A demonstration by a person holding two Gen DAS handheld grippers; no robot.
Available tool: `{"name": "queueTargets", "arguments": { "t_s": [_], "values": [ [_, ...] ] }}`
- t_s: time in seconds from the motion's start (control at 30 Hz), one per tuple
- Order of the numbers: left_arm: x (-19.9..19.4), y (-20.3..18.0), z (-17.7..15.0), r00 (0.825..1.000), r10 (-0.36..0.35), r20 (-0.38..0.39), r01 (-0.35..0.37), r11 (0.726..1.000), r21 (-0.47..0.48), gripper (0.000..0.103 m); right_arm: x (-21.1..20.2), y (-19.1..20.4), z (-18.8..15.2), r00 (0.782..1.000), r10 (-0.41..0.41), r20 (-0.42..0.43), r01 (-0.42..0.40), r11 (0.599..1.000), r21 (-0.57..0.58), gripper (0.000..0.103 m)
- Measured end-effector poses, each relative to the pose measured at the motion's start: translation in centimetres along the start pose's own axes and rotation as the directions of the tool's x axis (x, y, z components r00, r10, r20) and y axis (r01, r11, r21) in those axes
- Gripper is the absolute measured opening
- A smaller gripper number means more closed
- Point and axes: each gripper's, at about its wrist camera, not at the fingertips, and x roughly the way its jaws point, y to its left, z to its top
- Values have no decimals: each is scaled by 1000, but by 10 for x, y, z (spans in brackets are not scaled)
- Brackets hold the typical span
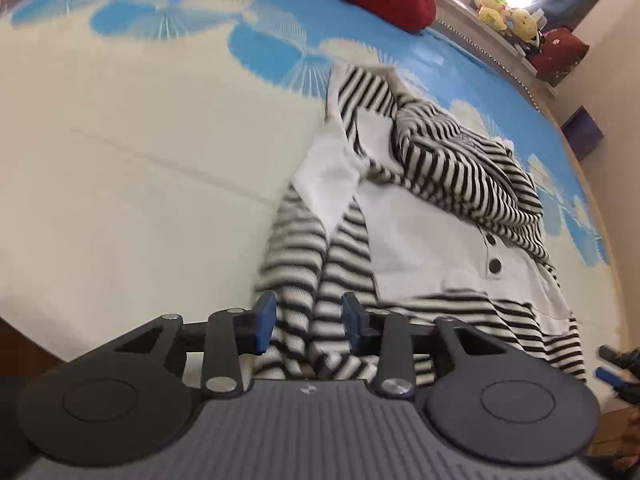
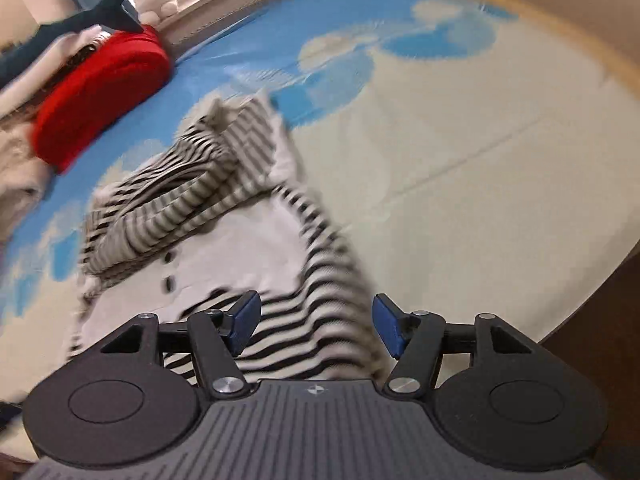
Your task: Fold small clothes
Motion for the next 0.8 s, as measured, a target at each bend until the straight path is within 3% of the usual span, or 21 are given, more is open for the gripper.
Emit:
{"name": "queueTargets", "arguments": {
  "t_s": [0.03, 0.07, 0.23, 0.3, 0.47, 0.6, 0.67, 0.73, 0.8],
  "values": [
    [6, 0, -2, 1000, -5, -26, 5, 1000, 2, 71, 4, 1, -6, 999, -34, 6, 34, 998, -43, 64],
    [11, -1, -3, 999, -1, -47, 1, 1000, 5, 72, 8, 2, -12, 998, -68, 6, 68, 995, -72, 64],
    [33, 6, -10, 993, 27, -116, -34, 998, -56, 73, 21, -3, -21, 997, -58, -46, 55, 997, -58, 64],
    [38, 6, -13, 990, 33, -137, -43, 996, -72, 73, 22, -2, -31, 993, -97, -66, 91, 993, -81, 64],
    [57, 0, -25, 978, 93, -189, -98, 995, -16, 73, 43, -10, -40, 981, -133, -140, 127, 991, -47, 64],
    [59, -4, -32, 979, 110, -173, -104, 994, 43, 70, 51, -14, -46, 974, -150, -169, 145, 989, -40, 64],
    [59, -7, -34, 979, 123, -165, -112, 991, 75, 56, 53, -12, -46, 974, -149, -168, 143, 989, -49, 61],
    [58, -8, -35, 980, 115, -163, -101, 990, 94, 12, 54, -10, -47, 977, -121, -173, 113, 992, -54, 48],
    [56, -8, -34, 984, 82, -160, -69, 994, 87, 8, 51, -7, -46, 982, -66, -176, 58, 997, -49, 14]
  ]
}}
